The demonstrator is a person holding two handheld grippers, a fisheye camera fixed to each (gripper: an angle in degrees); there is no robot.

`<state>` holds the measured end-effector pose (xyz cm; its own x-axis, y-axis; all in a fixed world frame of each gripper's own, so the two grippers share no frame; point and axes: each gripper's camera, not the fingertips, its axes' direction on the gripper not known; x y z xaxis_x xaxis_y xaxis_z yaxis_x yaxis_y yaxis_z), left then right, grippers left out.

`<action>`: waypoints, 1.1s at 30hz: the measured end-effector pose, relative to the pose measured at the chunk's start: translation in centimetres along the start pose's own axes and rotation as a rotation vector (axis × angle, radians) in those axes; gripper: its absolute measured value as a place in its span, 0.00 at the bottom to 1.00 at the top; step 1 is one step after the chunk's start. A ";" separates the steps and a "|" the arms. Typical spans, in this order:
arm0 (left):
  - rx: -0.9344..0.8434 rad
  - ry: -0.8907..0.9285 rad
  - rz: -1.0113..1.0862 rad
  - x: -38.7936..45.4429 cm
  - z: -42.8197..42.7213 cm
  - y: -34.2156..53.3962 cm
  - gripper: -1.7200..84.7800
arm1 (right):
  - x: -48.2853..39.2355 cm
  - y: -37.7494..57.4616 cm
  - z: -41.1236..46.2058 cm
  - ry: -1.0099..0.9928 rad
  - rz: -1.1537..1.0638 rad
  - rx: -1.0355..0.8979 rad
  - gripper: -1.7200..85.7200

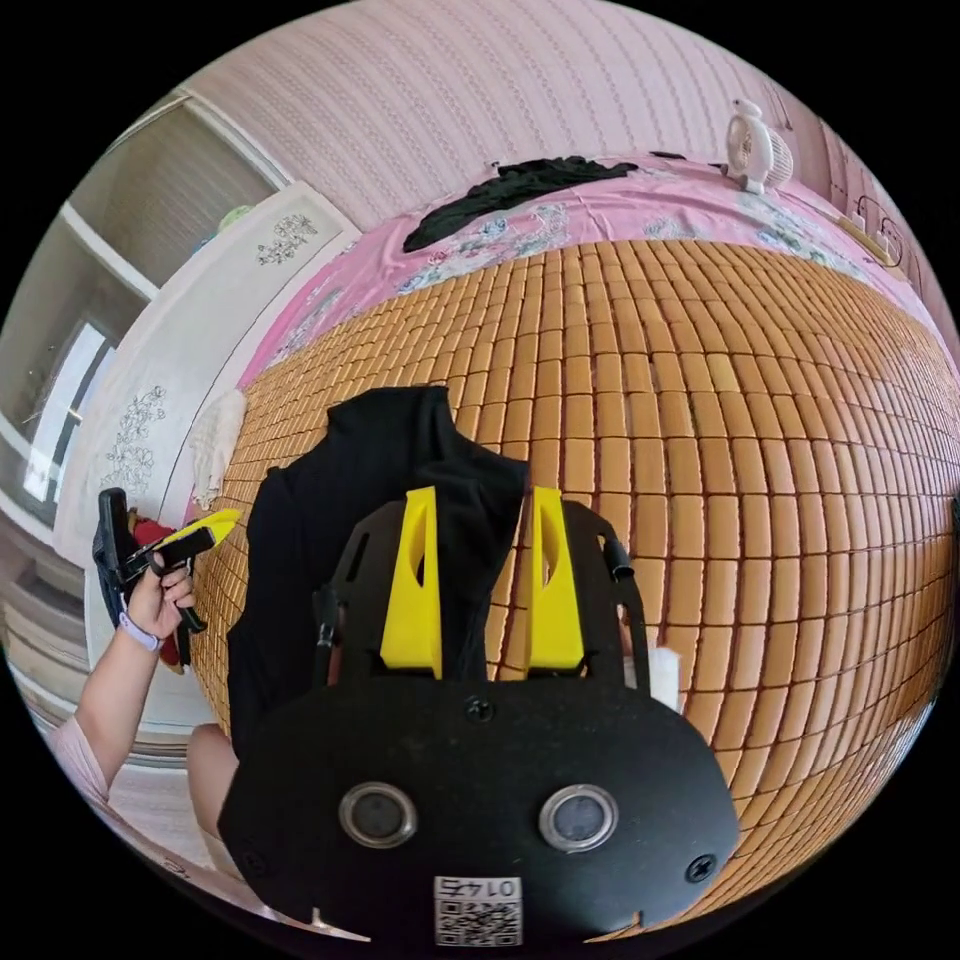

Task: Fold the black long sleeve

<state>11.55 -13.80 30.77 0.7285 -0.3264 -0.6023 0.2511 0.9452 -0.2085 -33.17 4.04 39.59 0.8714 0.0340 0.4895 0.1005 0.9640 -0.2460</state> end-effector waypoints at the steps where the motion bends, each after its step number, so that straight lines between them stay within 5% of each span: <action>1: -0.011 -0.017 -0.021 -0.5 1.3 -0.9 0.15 | 0.3 -0.4 0.0 0.009 -0.023 -0.006 0.14; 7: -0.034 0.084 -0.157 -3.3 3.4 -2.7 0.04 | 2.3 -2.1 -2.4 -0.111 -0.061 0.063 0.05; 18: 0.241 0.122 0.113 3.5 -8.9 -1.3 0.01 | 1.3 3.9 -13.8 -0.179 -0.312 0.297 0.04; 23: 0.137 0.211 0.277 7.2 -13.7 12.3 0.02 | 0.8 17.7 -14.8 -0.308 -0.513 0.141 0.05; 27: -0.038 0.036 0.205 6.4 -12.4 23.2 0.01 | 1.6 28.2 -8.8 -0.094 -0.426 -0.180 0.08; 33: -0.119 0.031 0.125 9.4 -11.5 30.2 0.01 | -4.5 31.2 -5.6 -0.045 -0.480 -0.161 0.12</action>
<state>18.67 11.72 9.97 0.7289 -0.2083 -0.6522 0.0817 0.9723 -0.2192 -31.28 32.51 25.00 0.6875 -0.3878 0.6140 0.5602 0.8212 -0.1086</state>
